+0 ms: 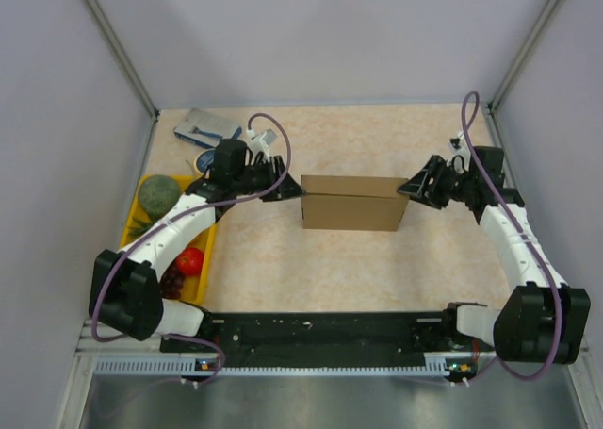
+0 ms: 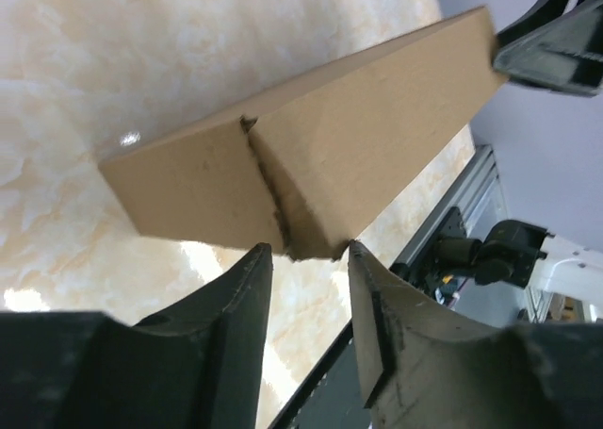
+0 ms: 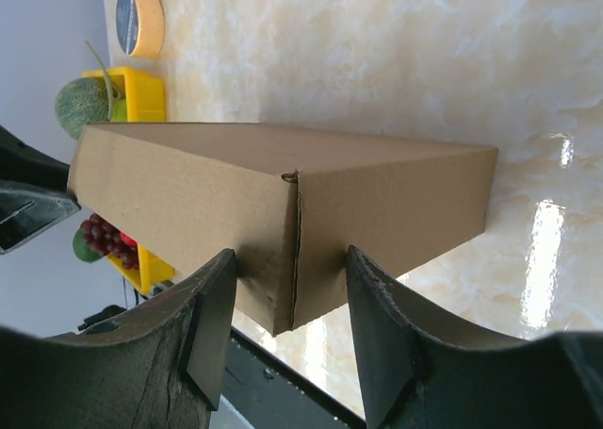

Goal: Fold the paper box

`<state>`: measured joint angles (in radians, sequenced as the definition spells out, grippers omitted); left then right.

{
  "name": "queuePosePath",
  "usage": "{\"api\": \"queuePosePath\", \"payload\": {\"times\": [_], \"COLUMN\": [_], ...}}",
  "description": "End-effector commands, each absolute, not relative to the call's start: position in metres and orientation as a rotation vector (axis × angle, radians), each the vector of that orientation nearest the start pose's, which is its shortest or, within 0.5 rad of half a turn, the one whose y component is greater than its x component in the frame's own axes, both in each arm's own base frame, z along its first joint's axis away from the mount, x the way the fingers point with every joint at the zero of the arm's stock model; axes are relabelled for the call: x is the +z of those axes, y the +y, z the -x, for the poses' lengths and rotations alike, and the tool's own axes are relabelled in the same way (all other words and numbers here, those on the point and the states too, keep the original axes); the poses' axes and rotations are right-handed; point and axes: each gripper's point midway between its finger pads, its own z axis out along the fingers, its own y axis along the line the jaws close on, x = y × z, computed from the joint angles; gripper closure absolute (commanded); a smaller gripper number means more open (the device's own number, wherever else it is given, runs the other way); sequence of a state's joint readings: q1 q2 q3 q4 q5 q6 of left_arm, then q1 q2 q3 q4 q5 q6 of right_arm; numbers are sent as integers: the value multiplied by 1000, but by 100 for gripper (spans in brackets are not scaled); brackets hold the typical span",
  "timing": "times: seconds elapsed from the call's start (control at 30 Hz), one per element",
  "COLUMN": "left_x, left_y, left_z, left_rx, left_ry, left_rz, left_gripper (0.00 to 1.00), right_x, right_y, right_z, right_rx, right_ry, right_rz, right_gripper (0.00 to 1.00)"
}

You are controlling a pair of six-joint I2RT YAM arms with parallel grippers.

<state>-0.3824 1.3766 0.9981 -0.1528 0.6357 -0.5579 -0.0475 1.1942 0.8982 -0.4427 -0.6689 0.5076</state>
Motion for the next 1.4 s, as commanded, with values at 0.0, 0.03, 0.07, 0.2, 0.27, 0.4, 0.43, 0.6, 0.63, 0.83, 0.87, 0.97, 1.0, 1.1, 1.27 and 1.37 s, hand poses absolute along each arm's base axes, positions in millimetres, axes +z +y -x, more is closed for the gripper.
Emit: {"api": "queuePosePath", "payload": {"times": [0.0, 0.03, 0.07, 0.2, 0.27, 0.4, 0.43, 0.6, 0.63, 0.83, 0.87, 0.97, 1.0, 1.1, 1.27, 1.37], "left_x": [205, 223, 234, 279, 286, 285, 280, 257, 248, 192, 185, 162, 159, 164, 190, 205], "left_y": [-247, -249, -249, -248, -244, -233, -233, -238, -240, -243, -242, -235, -234, -236, -238, -236], "left_z": [-294, -299, -300, -310, -311, -320, -322, -326, -326, -314, -312, -307, -307, -308, -313, -316], "left_rx": [-1155, -1160, -1161, -1149, -1147, -1182, -1212, -1279, -1298, -1359, -1344, -1294, -1283, -1299, -1306, -1286], "left_ry": [2249, 2202, 2177, 2089, 2077, 2038, 2054, 2104, 2123, 2216, 2232, 2285, 2294, 2284, 2231, 2211], "left_rz": [-260, -275, -287, -306, -294, -228, -199, -183, -176, -158, -153, -141, -146, -154, -184, -197], "left_gripper": [52, 48, 46, 40, 37, 33, 33, 36, 36, 41, 42, 49, 50, 49, 41, 39], "right_x": [203, 203, 202, 206, 208, 211, 211, 209, 208, 206, 205, 206, 208, 213, 223, 233], "right_y": [117, 117, 117, 117, 117, 117, 117, 118, 118, 118, 118, 118, 118, 118, 112, 107], "right_z": [-306, -306, -306, -306, -305, -305, -306, -305, -305, -305, -305, -305, -305, -306, -307, -307], "right_rx": [1020, 1021, 1022, 1018, 1016, 1015, 1016, 1023, 1022, 1024, 1026, 1024, 1024, 1021, 966, 866], "right_ry": [2262, 2262, 2264, 2256, 2254, 2249, 2249, 2256, 2257, 2264, 2266, 2262, 2260, 2249, 2237, 2250], "right_rz": [-227, -226, -228, -221, -217, -212, -211, -209, -208, -210, -209, -209, -205, -203, -197, -175], "right_gripper": [51, 51, 51, 51, 50, 50, 50, 50, 50, 50, 50, 50, 50, 50, 50, 48]}}
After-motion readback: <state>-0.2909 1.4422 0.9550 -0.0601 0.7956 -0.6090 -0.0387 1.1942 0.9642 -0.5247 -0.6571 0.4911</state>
